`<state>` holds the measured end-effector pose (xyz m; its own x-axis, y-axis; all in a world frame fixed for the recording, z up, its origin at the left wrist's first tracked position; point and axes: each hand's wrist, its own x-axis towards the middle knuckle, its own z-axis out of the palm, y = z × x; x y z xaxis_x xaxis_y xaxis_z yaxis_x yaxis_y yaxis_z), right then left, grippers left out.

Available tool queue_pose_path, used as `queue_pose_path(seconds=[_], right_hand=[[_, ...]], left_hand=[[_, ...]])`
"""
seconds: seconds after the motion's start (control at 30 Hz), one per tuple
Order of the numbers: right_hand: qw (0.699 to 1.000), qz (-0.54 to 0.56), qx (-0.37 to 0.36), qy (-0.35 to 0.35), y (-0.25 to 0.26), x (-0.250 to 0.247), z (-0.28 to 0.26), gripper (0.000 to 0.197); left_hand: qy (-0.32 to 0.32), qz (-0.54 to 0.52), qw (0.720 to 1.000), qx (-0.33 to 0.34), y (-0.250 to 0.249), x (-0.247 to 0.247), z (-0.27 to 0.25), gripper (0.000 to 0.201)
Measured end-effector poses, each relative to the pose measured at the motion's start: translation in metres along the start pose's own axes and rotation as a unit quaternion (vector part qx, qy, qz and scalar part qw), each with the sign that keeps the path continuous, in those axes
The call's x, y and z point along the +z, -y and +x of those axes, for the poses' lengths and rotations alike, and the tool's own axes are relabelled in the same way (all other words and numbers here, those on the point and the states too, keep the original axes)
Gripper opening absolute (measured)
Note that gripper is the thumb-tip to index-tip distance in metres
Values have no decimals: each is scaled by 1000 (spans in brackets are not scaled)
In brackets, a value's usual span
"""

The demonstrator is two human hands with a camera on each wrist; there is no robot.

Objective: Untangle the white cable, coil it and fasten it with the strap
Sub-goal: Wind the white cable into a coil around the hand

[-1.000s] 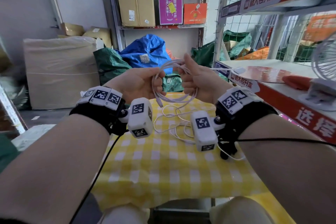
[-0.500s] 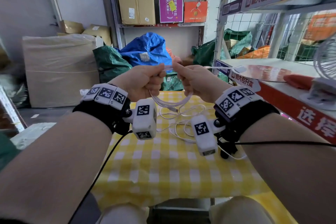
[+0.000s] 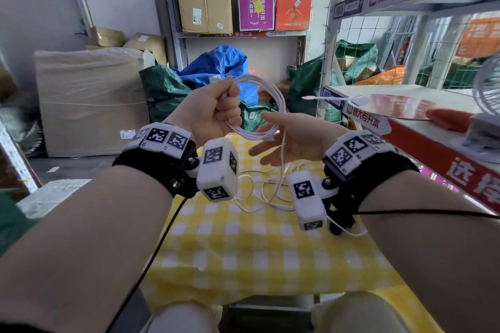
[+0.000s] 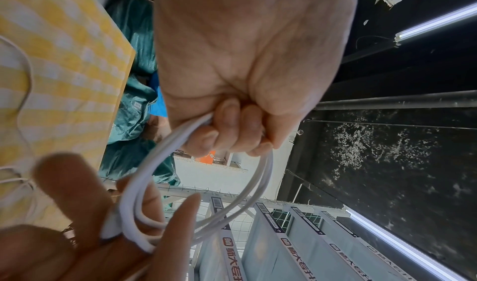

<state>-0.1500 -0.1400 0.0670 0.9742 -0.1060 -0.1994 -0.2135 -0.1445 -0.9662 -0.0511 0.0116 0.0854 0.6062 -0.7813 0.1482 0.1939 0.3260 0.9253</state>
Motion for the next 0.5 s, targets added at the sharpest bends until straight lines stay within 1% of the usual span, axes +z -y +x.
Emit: queue_pose_path(seconds=[0.07,0.1,0.2,0.27,0.4,0.5], right_hand=[[999,31,5,10,-1,1,-1,39],[998,59,-2,0,-1,2,0,39],[985,156,-42,-66,-2,0,8,32],[974,189,-55,-112,-3,-1,14,28],[954,239,-59,-173,-4,-3,20,32],[946,244,-63,-206,-3,-2,24,37]], left_hand=[[0,-7,1000,7,2,0,0,42],[1,-12,1000,9,3,0,-1,43],[3,-28,1000,14,9,0,-2,41],[-1,-49,999,13,13,1,-3,41],[-8,-65,998,-26,18,1,-6,42],[-8,-24,998,-63,23,2,-9,42]])
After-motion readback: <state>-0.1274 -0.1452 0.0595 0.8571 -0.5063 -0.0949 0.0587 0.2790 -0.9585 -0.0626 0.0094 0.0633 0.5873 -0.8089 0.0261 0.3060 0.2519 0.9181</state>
